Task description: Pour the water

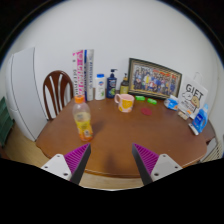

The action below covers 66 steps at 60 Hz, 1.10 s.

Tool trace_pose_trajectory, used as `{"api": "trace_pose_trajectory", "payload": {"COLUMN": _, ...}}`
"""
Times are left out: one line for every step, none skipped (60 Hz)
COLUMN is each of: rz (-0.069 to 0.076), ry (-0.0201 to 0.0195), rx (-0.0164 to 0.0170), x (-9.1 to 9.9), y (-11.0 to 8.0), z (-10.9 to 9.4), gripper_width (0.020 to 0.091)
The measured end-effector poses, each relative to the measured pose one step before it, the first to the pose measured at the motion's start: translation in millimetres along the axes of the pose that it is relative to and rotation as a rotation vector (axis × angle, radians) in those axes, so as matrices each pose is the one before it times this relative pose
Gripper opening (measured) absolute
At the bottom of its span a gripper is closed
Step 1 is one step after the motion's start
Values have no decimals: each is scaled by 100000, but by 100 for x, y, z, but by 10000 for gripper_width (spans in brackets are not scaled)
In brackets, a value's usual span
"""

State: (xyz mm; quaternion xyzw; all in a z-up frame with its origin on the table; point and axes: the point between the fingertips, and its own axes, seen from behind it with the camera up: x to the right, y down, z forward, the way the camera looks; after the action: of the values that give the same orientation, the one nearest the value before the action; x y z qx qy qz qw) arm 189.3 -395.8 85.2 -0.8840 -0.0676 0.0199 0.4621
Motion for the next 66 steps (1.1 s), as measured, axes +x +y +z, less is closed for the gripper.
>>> {"api": "trace_pose_trajectory", "payload": {"rz": 343, "ry": -998, "rx": 521, "x": -1091, "y": -213, "z": 352, "gripper_width": 854}}
{"api": "trace_pose_trajectory", "payload": {"rz": 294, "ry": -1037, "rx": 609, "x": -1069, "y": -196, "z": 382, "gripper_width": 854}}
{"api": "trace_pose_trajectory", "payload": {"rz": 265, "ry": -1029, "rx": 676, "x": -1036, "y": -212, "z": 418, "gripper_width": 854}}
{"api": "trace_pose_trajectory", "payload": {"rz": 223, "ry": -1023, "rx": 694, "x": -986, "y": -204, "z": 466, "gripper_width": 855}}
{"api": "trace_pose_trajectory", "payload": {"rz": 190, "ry": -932, "rx": 658, "x": -944, "y": -224, "z": 499, "gripper_width": 855}}
{"api": "trace_pose_trajectory", "payload": {"rz": 152, "ry": -869, "rx": 734, "x": -855, "y": -208, "z": 529, "gripper_width": 856}}
{"api": "trace_pose_trajectory", "payload": {"rz": 180, "ry": -712, "rx": 772, "x": -816, "y": -242, "z": 543, "gripper_width": 856}}
{"api": "trace_pose_trajectory", "payload": {"rz": 230, "ry": -598, "rx": 919, "x": -743, "y": -278, "z": 581, "gripper_width": 856}}
{"api": "trace_pose_trajectory", "payload": {"rz": 304, "ry": -486, "rx": 936, "x": -664, "y": -243, "z": 581, "gripper_width": 857}}
{"api": "trace_pose_trajectory", "payload": {"rz": 439, "ry": -359, "rx": 872, "x": -599, "y": -208, "z": 616, "gripper_width": 859}}
{"api": "trace_pose_trajectory", "payload": {"rz": 466, "ry": -260, "rx": 807, "x": -525, "y": -147, "z": 647, "gripper_width": 858}}
{"api": "trace_pose_trajectory", "payload": {"rz": 509, "ry": -152, "rx": 752, "x": -446, "y": -149, "z": 694, "gripper_width": 856}}
{"api": "trace_pose_trajectory", "payload": {"rz": 612, "ry": -35, "rx": 772, "x": -399, "y": -159, "z": 688, "gripper_width": 858}}
{"api": "trace_pose_trajectory", "payload": {"rz": 686, "ry": 102, "rx": 812, "x": -348, "y": -153, "z": 693, "gripper_width": 859}}
{"api": "trace_pose_trajectory", "payload": {"rz": 732, "ry": 240, "rx": 740, "x": -269, "y": -110, "z": 712, "gripper_width": 860}}
{"api": "trace_pose_trajectory", "payload": {"rz": 700, "ry": 345, "rx": 613, "x": -211, "y": -69, "z": 702, "gripper_width": 857}}
{"api": "trace_pose_trajectory", "payload": {"rz": 627, "ry": 410, "rx": 550, "x": -115, "y": -61, "z": 699, "gripper_width": 856}}
{"api": "trace_pose_trajectory", "payload": {"rz": 565, "ry": 397, "rx": 563, "x": -128, "y": -58, "z": 731, "gripper_width": 855}}
{"api": "trace_pose_trajectory", "payload": {"rz": 538, "ry": 432, "rx": 654, "x": -66, "y": -70, "z": 691, "gripper_width": 858}}
{"api": "trace_pose_trajectory", "payload": {"rz": 470, "ry": 522, "rx": 768, "x": -39, "y": -86, "z": 691, "gripper_width": 857}}
{"api": "trace_pose_trajectory", "payload": {"rz": 312, "ry": 659, "rx": 857, "x": 17, "y": -83, "z": 674, "gripper_width": 855}}
{"api": "trace_pose_trajectory", "payload": {"rz": 292, "ry": 575, "rx": 1496, "x": -3, "y": 232, "z": 849, "gripper_width": 854}}
{"api": "trace_pose_trajectory", "payload": {"rz": 146, "ry": 464, "rx": 511, "x": 10, "y": 25, "z": 623, "gripper_width": 848}}
{"api": "trace_pose_trajectory", "payload": {"rz": 51, "ry": 511, "rx": -383, "x": 83, "y": -61, "z": 377, "gripper_width": 836}}
{"api": "trace_pose_trajectory", "payload": {"rz": 54, "ry": 599, "rx": 948, "x": 87, "y": 453, "z": 773, "gripper_width": 826}}
{"api": "trace_pose_trajectory", "payload": {"rz": -28, "ry": 715, "rx": 323, "x": 124, "y": 169, "z": 596, "gripper_width": 805}}
{"api": "trace_pose_trajectory", "payload": {"rz": 5, "ry": 746, "rx": 352, "x": 143, "y": 150, "z": 570, "gripper_width": 784}}
{"api": "trace_pose_trajectory", "payload": {"rz": 81, "ry": 806, "rx": 168, "x": 116, "y": 140, "z": 556, "gripper_width": 765}}
{"api": "trace_pose_trajectory", "payload": {"rz": 136, "ry": 917, "rx": -638, "x": 136, "y": -86, "z": 384, "gripper_width": 743}}
{"api": "trace_pose_trajectory", "payload": {"rz": 463, "ry": 1036, "rx": 429, "x": -214, "y": 90, "z": 809, "gripper_width": 723}}
{"api": "trace_pose_trajectory", "payload": {"rz": 417, "ry": 364, "rx": 149, "x": -19, "y": 123, "z": 404, "gripper_width": 702}}
{"api": "trace_pose_trajectory", "payload": {"rz": 335, "ry": 52, "rx": 219, "x": -63, "y": 102, "z": 335, "gripper_width": 683}}
{"api": "trace_pose_trajectory", "payload": {"rz": 252, "ry": -189, "rx": 254, "x": -96, "y": 64, "z": 330, "gripper_width": 663}}
{"api": "trace_pose_trajectory", "payload": {"rz": 82, "ry": -357, "rx": 160, "x": -134, "y": 100, "z": 263, "gripper_width": 634}}
{"api": "trace_pose_trajectory", "payload": {"rz": -49, "ry": -525, "rx": 230, "x": -177, "y": 50, "z": 263, "gripper_width": 602}}
{"api": "trace_pose_trajectory", "payload": {"rz": -231, "ry": -102, "rx": 99, "x": -45, "y": 53, "z": 173, "gripper_width": 562}}
{"api": "trace_pose_trajectory", "payload": {"rz": -634, "ry": 1020, "rx": 707, "x": 255, "y": -112, "z": 87, "gripper_width": 515}}
{"api": "trace_pose_trajectory", "payload": {"rz": -1007, "ry": 902, "rx": 959, "x": 214, "y": -181, "z": 94, "gripper_width": 475}}
{"api": "trace_pose_trajectory", "payload": {"rz": -819, "ry": 503, "rx": 743, "x": 105, "y": -75, "z": 150, "gripper_width": 437}}
{"api": "trace_pose_trajectory", "payload": {"rz": -391, "ry": -519, "rx": -19, "x": -87, "y": 14, "z": 14, "gripper_width": 437}}
{"api": "trace_pose_trajectory", "payload": {"rz": -243, "ry": -660, "rx": 154, "x": -112, "y": -26, "z": 27, "gripper_width": 436}}
{"api": "trace_pose_trajectory", "payload": {"rz": -348, "ry": -356, "rx": 234, "x": -68, "y": -63, "z": 30, "gripper_width": 393}}
{"api": "trace_pose_trajectory", "payload": {"rz": -310, "ry": -283, "rx": -241, "x": -33, "y": 26, "z": -5, "gripper_width": 390}}
{"api": "trace_pose_trajectory", "payload": {"rz": -10, "ry": -639, "rx": -220, "x": -116, "y": 5, "z": -8, "gripper_width": 397}}
{"api": "trace_pose_trajectory", "payload": {"rz": -148, "ry": -355, "rx": -255, "x": -46, "y": -28, "z": -19, "gripper_width": 344}}
{"api": "trace_pose_trajectory", "payload": {"rz": 185, "ry": -281, "rx": 39, "x": -33, "y": -102, "z": -55, "gripper_width": 342}}
{"api": "trace_pose_trajectory", "payload": {"rz": 55, "ry": -495, "rx": 251, "x": -8, "y": -79, "z": -76, "gripper_width": 335}}
{"api": "trace_pose_trajectory", "payload": {"rz": -80, "ry": 332, "rx": 148, "x": 50, "y": -224, "z": -48, "gripper_width": 289}}
{"api": "trace_pose_trajectory", "payload": {"rz": 48, "ry": 227, "rx": 436, "x": 65, "y": -249, "z": -54, "gripper_width": 289}}
{"api": "trace_pose_trajectory", "payload": {"rz": -353, "ry": 166, "rx": 351, "x": 49, "y": -295, "z": -40, "gripper_width": 288}}
{"api": "trace_pose_trajectory", "payload": {"rz": -804, "ry": -62, "rx": 380, "x": 31, "y": -348, "z": -43, "gripper_width": 316}}
{"api": "trace_pose_trajectory", "payload": {"rz": -859, "ry": -233, "rx": 436, "x": -12, "y": -381, "z": -43, "gripper_width": 254}}
{"api": "trace_pose_trajectory", "payload": {"rz": -420, "ry": -55, "rx": 690, "x": -4, "y": -516, "z": -42, "gripper_width": 254}}
{"api": "trace_pose_trajectory", "payload": {"rz": -180, "ry": -253, "rx": 379, "x": -7, "y": -500, "z": -70, "gripper_width": 253}}
{"api": "trace_pose_trajectory", "payload": {"rz": 80, "ry": -505, "rx": 356, "x": -75, "y": -606, "z": -50, "gripper_width": 253}}
{"api": "trace_pose_trajectory", "payload": {"rz": 367, "ry": -650, "rx": 445, "x": -109, "y": -572, "z": 7, "gripper_width": 253}}
{"api": "trace_pose_trajectory", "payload": {"rz": 726, "ry": -690, "rx": 612, "x": -84, "y": -639, "z": 40, "gripper_width": 253}}
{"api": "trace_pose_trajectory", "payload": {"rz": 994, "ry": -609, "rx": 721, "x": -77, "y": -698, "z": 85, "gripper_width": 254}}
{"api": "trace_pose_trajectory", "payload": {"rz": 998, "ry": -544, "rx": 717, "x": -39, "y": -724, "z": 132, "gripper_width": 254}}
{"api": "trace_pose_trajectory", "payload": {"rz": 925, "ry": -533, "rx": 755, "x": -16, "y": -742, "z": 147, "gripper_width": 254}}
{"api": "trace_pose_trajectory", "payload": {"rz": 943, "ry": -532, "rx": 792, "x": 6, "y": -769, "z": 199, "gripper_width": 254}}
{"api": "trace_pose_trajectory", "payload": {"rz": 1099, "ry": -470, "rx": 892, "x": 7, "y": -823, "z": 206, "gripper_width": 253}}
{"api": "trace_pose_trajectory", "payload": {"rz": 1324, "ry": -576, "rx": 1009, "x": 50, "y": -773, "z": 325, "gripper_width": 253}}
{"api": "trace_pose_trajectory", "payload": {"rz": 1449, "ry": -764, "rx": 632, "x": 92, "y": -810, "z": 184, "gripper_width": 254}}
{"api": "trace_pose_trajectory", "payload": {"rz": 1568, "ry": -811, "rx": 743, "x": 35, "y": -828, "z": 306, "gripper_width": 253}}
{"api": "trace_pose_trajectory", "payload": {"rz": 1907, "ry": -888, "rx": 821, "x": -4, "y": -841, "z": 334, "gripper_width": 254}}
